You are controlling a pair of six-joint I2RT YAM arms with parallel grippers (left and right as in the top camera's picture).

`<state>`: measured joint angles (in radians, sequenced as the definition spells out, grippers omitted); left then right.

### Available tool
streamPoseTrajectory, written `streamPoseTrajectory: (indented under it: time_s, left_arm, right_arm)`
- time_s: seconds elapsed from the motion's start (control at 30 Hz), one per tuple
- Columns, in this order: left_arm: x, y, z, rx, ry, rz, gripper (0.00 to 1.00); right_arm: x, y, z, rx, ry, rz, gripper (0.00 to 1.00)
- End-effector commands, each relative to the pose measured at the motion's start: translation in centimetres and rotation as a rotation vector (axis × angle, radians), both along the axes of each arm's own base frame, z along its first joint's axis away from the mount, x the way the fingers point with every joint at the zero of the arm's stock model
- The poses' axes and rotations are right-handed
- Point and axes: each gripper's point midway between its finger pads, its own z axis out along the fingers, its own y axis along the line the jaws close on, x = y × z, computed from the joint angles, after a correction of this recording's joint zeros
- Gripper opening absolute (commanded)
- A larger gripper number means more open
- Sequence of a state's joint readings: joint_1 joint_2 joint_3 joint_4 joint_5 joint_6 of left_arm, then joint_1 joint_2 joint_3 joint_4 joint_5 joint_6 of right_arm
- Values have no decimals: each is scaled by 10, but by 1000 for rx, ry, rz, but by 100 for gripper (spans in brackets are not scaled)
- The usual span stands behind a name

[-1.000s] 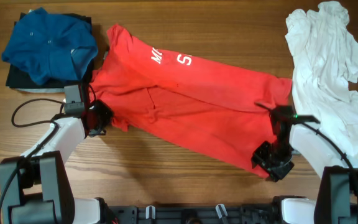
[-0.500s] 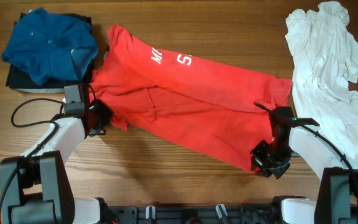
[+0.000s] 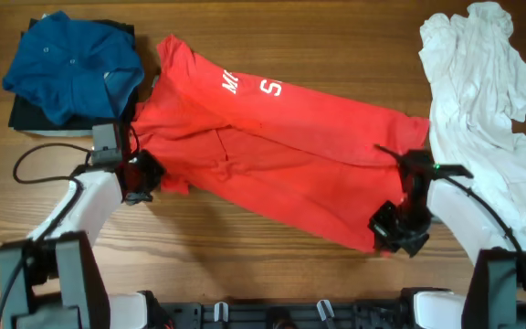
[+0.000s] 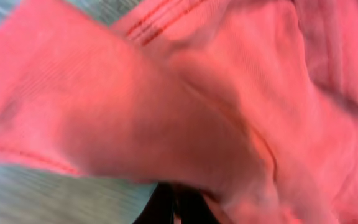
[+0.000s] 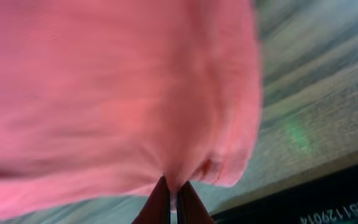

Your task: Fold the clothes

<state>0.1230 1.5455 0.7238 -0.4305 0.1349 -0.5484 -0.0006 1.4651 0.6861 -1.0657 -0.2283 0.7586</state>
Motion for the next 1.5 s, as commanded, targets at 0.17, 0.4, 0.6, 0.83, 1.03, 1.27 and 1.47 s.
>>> streamPoseTrajectory:
  time_s: [0.17, 0.4, 0.6, 0.83, 1.03, 1.27, 1.47]
  left_arm:
    - [23, 11, 112, 143, -242, -163, 4]
    - [6, 10, 160, 176, -370, -153, 4]
    - [-11, 7, 185, 185, -412, -150, 4]
    - [-19, 7, 218, 196, -437, -146, 4]
    - [-11, 6, 201, 168, -380, -155, 4]
    - [6, -2, 171, 116, -296, -188, 4]
    - [16, -7, 161, 109, -280, -206, 4]
  right_arm:
    - [63, -3, 98, 8, -375, 83, 4]
    - [61, -35, 167, -87, -530, 86, 4]
    - [48, -44, 187, -101, -522, 92, 4]
    - [34, -42, 187, -89, -486, 144, 4]
    - [32, -33, 178, -47, -467, 174, 4]
    - [14, -1, 135, 24, -341, 175, 42]
    - [8, 17, 90, 19, -289, 150, 48]
